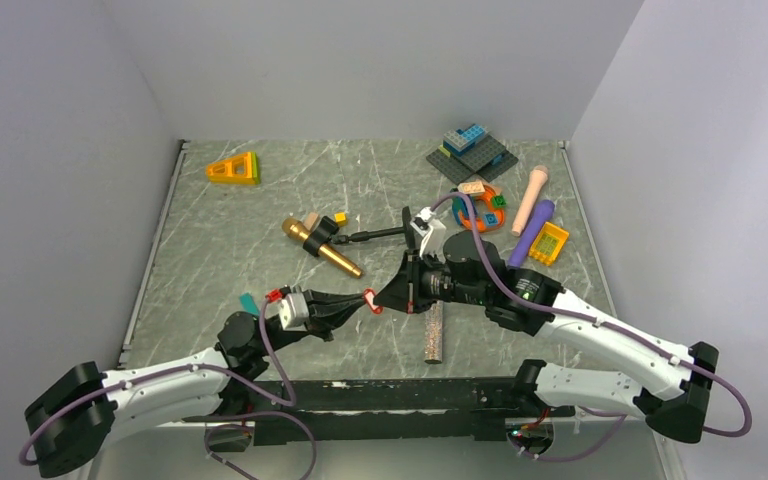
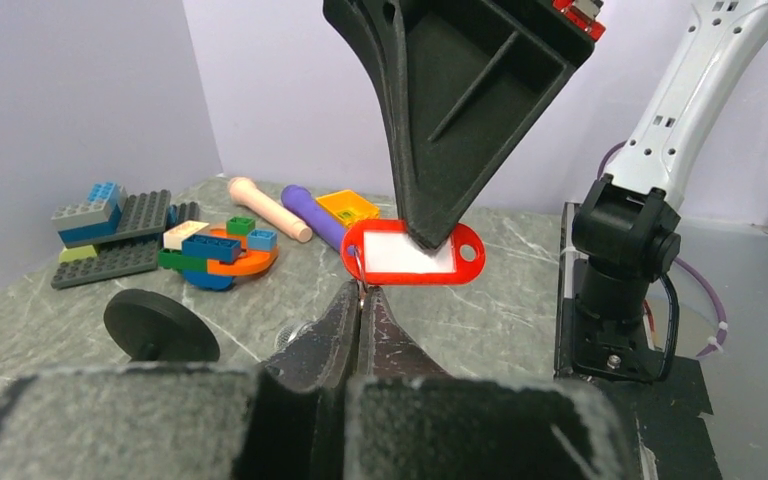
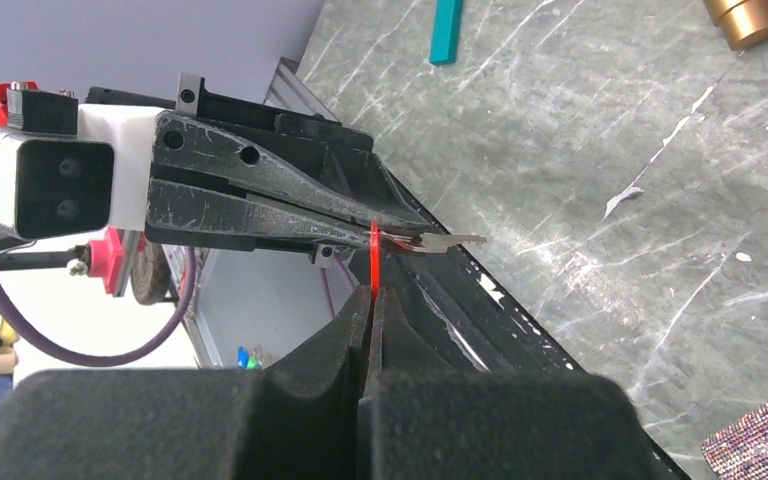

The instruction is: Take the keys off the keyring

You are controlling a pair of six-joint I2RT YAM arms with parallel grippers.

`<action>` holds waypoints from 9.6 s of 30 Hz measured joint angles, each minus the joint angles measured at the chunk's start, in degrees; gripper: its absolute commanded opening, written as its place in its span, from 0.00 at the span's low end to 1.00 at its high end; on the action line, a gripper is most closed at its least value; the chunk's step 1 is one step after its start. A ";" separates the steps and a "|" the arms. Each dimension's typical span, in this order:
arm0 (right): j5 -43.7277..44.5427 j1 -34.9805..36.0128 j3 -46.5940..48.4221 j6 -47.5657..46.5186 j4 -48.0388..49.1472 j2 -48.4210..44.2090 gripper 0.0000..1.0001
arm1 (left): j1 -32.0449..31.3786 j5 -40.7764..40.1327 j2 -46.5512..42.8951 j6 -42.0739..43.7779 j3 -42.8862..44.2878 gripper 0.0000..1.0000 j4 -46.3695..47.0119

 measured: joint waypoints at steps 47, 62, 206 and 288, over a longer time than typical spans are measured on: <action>-9.57 5.57 -2.69 -28.04 9.60 -1.73 0.64 | -3.17 22.86 -17.97 -2.43 35.15 0.00 -92.83; 28.13 14.19 21.24 17.16 13.88 15.37 0.89 | -3.17 12.04 -14.34 -2.64 34.62 0.00 -95.01; -18.05 6.34 -13.40 -22.05 41.77 5.18 0.00 | 13.29 26.73 -17.68 -4.63 35.91 0.00 -89.94; -8.17 10.82 -2.58 -41.94 17.64 3.78 0.55 | 13.35 27.87 -17.75 1.73 40.74 0.00 -94.68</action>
